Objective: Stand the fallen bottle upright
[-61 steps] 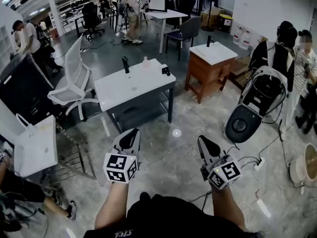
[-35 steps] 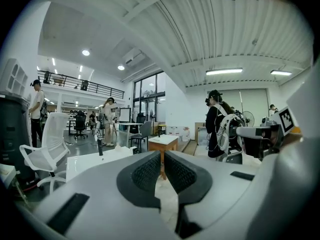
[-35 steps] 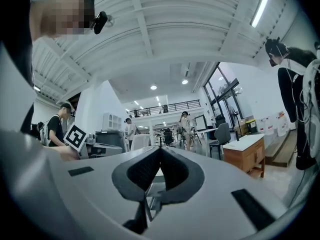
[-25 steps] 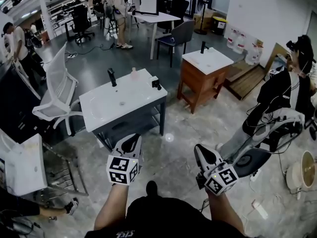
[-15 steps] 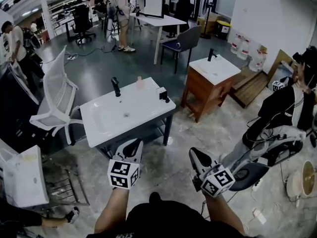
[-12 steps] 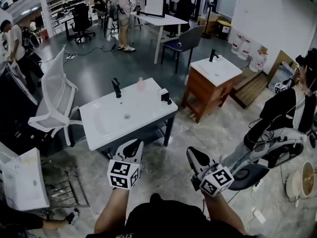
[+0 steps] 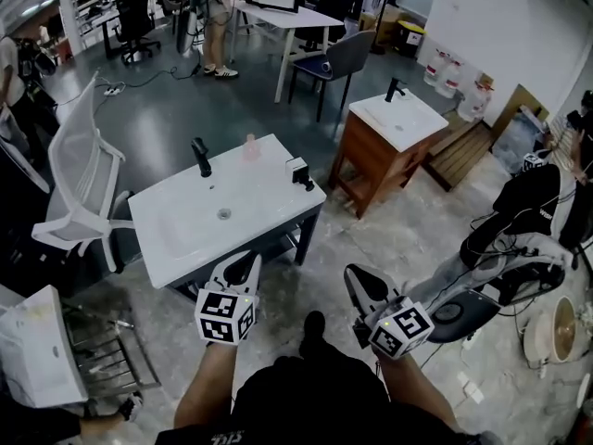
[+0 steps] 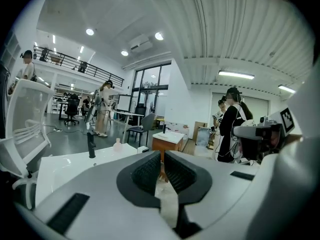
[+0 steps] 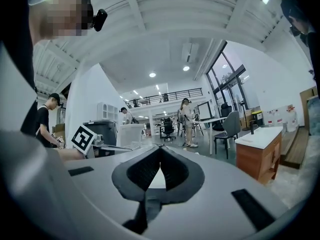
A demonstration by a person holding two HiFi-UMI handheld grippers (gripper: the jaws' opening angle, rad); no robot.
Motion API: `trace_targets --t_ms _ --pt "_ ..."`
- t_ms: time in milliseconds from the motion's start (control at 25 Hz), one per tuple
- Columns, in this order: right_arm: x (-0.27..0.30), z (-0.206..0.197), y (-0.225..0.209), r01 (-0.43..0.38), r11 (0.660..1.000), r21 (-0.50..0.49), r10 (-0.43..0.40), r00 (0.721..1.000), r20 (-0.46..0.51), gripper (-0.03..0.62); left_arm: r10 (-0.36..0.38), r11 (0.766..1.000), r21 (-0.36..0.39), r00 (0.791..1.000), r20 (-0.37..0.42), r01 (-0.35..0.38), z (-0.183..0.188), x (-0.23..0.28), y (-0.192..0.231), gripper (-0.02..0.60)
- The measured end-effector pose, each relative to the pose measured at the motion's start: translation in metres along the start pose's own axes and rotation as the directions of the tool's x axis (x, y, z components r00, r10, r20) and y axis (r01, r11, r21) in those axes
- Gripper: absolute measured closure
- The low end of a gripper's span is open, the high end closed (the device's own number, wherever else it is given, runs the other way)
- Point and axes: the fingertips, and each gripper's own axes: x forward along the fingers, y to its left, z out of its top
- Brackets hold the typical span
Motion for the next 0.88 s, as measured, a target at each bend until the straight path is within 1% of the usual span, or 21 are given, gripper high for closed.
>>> trace_targets --t_ms 120,280,400,520,720,880 --pt "0.018 0.0 -0.026 0.004 1.0 0.006 -0.004 1.0 0.002 0.579 -0.005 1.0 0.0 1.0 -0.015 0.005 -0.001 0.025 0.006 0.546" --pt "0.052 0.001 -0.071 0.004 1.0 0.027 -0.004 1.0 -0.006 0.579 0.009 1.0 0.001 0.999 -0.043 -0.009 0.0 0.07 0.02 0.546" --pt "0.089 0.0 -0.105 -0.032 0.998 0.053 0.033 0.999 -0.015 0.579 0.036 0.999 0.001 0.997 -0.069 -0.036 0.003 0.109 0.035 0.546" --pt "0.129 0.001 -0.145 -0.084 0.995 0.054 0.086 0.996 -0.027 0.579 0.054 0.999 -0.001 0.995 -0.087 -0.055 0.012 0.161 0.05 0.546" --pt "0.185 0.016 -0.228 -0.139 0.987 0.075 0.143 0.989 -0.046 0.577 0.066 0.998 0.02 0.99 -0.122 -0.064 0.045 0.253 0.058 0.546" --pt "0.22 0.018 -0.288 -0.167 0.98 0.105 0.173 0.983 -0.053 0.574 0.089 0.996 0.044 0.984 -0.153 -0.083 0.063 0.317 0.063 0.546"
